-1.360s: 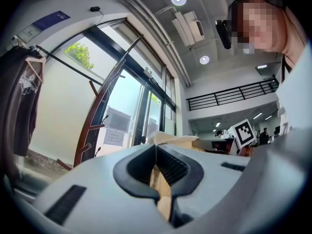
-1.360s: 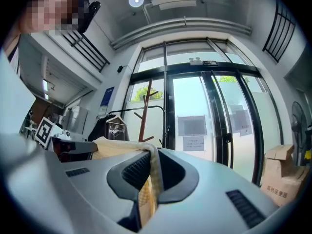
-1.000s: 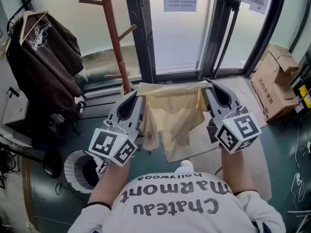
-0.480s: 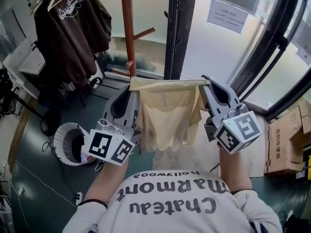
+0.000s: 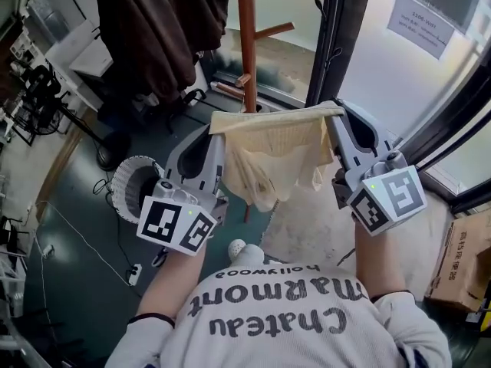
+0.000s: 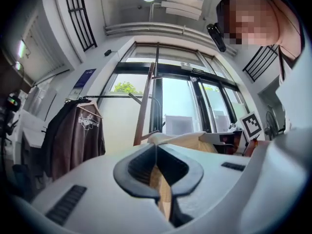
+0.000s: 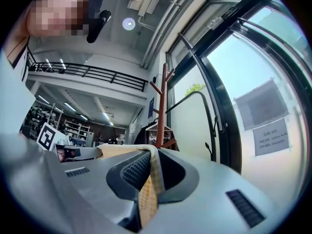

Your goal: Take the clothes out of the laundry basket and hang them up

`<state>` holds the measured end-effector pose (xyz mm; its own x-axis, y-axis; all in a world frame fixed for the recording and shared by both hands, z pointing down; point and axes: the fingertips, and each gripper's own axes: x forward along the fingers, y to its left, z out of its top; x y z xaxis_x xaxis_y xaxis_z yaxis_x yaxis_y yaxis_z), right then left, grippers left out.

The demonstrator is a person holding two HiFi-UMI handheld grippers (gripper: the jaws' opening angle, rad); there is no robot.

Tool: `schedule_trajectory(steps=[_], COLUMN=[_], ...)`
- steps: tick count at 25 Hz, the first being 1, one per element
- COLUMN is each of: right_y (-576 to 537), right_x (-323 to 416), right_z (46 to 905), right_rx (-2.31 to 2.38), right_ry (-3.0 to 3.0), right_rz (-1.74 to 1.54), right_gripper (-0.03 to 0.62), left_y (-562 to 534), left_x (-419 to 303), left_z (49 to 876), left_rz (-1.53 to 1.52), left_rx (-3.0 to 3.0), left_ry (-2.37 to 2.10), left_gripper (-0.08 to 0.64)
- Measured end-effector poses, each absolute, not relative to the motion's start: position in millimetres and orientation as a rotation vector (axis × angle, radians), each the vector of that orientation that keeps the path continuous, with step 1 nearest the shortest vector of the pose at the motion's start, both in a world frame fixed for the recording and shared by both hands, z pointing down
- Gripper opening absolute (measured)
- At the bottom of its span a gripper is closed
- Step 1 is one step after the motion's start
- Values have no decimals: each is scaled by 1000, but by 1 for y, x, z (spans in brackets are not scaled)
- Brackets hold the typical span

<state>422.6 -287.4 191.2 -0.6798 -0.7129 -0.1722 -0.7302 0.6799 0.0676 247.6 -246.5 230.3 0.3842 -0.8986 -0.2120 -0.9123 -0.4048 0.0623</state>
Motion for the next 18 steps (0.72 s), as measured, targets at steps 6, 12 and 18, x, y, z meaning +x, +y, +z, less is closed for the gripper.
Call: schedule_trajectory(steps=[6, 12, 18], right_y=[-307, -332, -364], right_x=[389, 363, 342], right_z=[189, 168, 144], right_rx=[-1163, -1191, -1244], right_ry=[2786, 2768, 2717], right_rz=[183, 263, 313], right_gripper=[43, 44, 44], left_y=[-268, -305, -348], left_x=[212, 183, 162], left_z=[220, 192, 170], left_rz=[321, 355, 327], left_rx=[-2515, -2499, -2532], left_ry=[1708, 1646, 1534], left_gripper=[12, 12, 12])
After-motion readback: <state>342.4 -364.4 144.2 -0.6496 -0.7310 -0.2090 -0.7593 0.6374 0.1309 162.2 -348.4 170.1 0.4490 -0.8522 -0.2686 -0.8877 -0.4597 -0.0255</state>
